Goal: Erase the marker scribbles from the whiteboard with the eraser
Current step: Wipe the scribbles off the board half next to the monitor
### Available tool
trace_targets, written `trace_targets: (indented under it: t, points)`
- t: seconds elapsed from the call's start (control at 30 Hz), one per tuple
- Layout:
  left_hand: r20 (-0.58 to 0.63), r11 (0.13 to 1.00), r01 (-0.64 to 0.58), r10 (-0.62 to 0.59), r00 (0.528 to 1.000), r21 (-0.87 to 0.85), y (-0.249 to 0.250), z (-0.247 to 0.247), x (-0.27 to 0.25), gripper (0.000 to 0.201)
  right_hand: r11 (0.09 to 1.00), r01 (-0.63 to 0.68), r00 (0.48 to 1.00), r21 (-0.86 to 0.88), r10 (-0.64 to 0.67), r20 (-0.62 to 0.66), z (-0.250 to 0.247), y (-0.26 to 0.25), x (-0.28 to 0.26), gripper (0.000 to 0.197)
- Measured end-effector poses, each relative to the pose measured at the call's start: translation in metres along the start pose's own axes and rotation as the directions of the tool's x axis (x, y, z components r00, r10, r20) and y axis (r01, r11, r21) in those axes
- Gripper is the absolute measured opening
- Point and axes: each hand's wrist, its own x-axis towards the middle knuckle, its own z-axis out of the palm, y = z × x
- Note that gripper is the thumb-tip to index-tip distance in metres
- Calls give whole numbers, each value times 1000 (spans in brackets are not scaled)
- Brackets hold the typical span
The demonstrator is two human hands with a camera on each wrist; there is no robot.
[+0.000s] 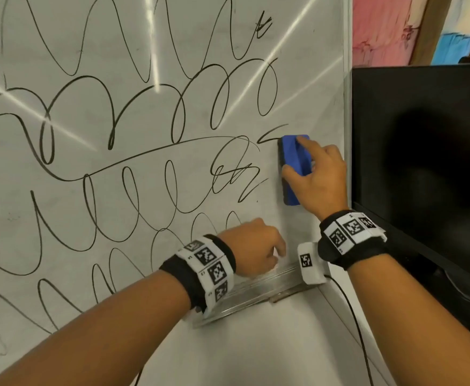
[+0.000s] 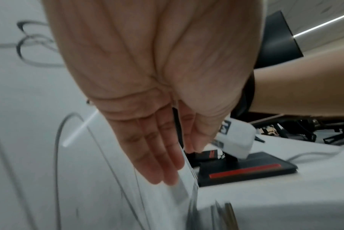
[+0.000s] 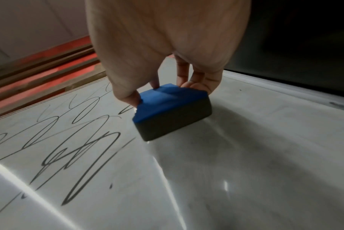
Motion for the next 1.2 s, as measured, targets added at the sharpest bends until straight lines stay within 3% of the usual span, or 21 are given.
trace_targets:
  t: [0.13,0.2,0.27,0.33,0.4,0.5,0.67,0.83,0.97,1.1,1.2]
  points:
    - [-266,997,-20,38,963,71,8,-54,-5,25,999,35,998,22,-36,55,4,-3,-4,66]
    - [-430,991,-10,68,900,136,8,-80,-8,26,998,60,994,4,-60,91,4,4,-11,66]
    - [-554,978,59,62,830,198,2,-106,-8,30,1000,-12,999,-25,13,39,-1,11,-6,64]
    - [-626,959,121,70,776,258,-9,-130,-8,33,994,-106,994,-9,106,-14,-4,10,-1,63]
    - [-679,932,173,97,728,318,-20,-150,-8,35,997,-71,997,7,71,17,-1,4,-4,63]
    - [-723,888,259,112,682,381,-36,-173,-9,37,998,55,991,3,-55,125,6,0,-11,65]
    - [-745,845,321,129,654,428,-48,-203,-13,39,987,-138,987,79,144,-66,3,-7,11,61]
    - [-768,795,396,133,626,460,-58,-240,-16,47,994,65,994,83,-72,85,13,-13,0,65]
    - [-797,765,466,101,595,444,-68,-267,-17,51,996,-12,999,90,15,-37,10,-18,18,63]
    - [-829,732,515,122,546,447,-77,-286,-18,56,989,125,987,83,-132,87,15,-23,10,65]
    - [-837,711,543,118,534,447,-80,-302,-19,60,993,82,996,89,-84,16,12,-13,14,65]
